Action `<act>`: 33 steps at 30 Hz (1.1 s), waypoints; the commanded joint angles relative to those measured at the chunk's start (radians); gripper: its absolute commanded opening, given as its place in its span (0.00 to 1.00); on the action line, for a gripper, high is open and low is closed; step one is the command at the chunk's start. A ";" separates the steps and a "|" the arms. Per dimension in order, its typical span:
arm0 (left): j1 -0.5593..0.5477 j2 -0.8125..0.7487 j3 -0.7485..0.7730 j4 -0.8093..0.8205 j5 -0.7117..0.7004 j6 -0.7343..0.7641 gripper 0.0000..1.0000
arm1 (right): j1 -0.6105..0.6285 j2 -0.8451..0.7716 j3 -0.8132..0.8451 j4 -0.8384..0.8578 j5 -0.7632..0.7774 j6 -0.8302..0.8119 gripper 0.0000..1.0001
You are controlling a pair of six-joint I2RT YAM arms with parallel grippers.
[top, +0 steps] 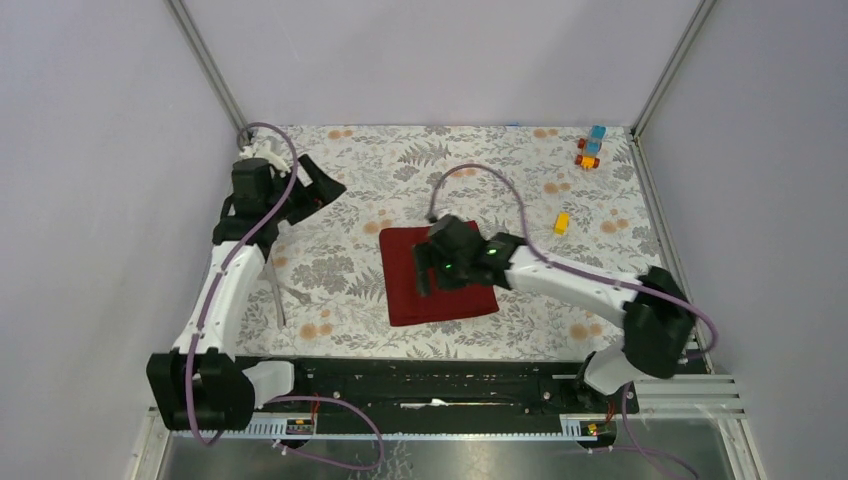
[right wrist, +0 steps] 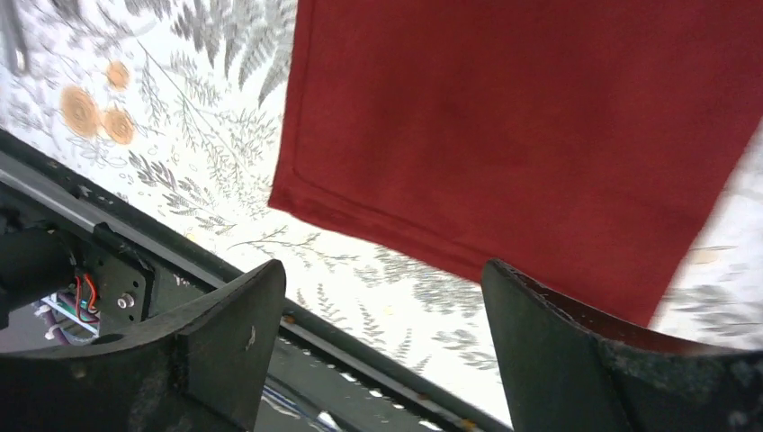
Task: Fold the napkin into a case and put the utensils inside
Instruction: Pick up the lower triangle-folded napkin from the center of the board.
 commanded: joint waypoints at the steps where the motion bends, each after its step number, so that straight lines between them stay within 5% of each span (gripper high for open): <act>1: 0.071 -0.076 -0.057 -0.124 -0.048 0.070 0.92 | 0.166 0.208 0.182 -0.144 0.112 0.210 0.83; 10: 0.113 -0.152 -0.107 -0.115 -0.005 0.090 0.94 | 0.280 0.660 0.686 -0.449 0.171 0.264 0.59; 16: 0.151 -0.165 -0.125 -0.114 -0.006 0.118 0.94 | 0.292 0.753 0.764 -0.475 0.170 0.268 0.59; 21: 0.164 -0.168 -0.139 -0.103 -0.002 0.128 0.94 | 0.295 0.813 0.843 -0.529 0.192 0.258 0.50; 33: 0.167 -0.163 -0.159 -0.079 0.018 0.130 0.94 | 0.294 0.838 0.786 -0.488 0.196 0.268 0.50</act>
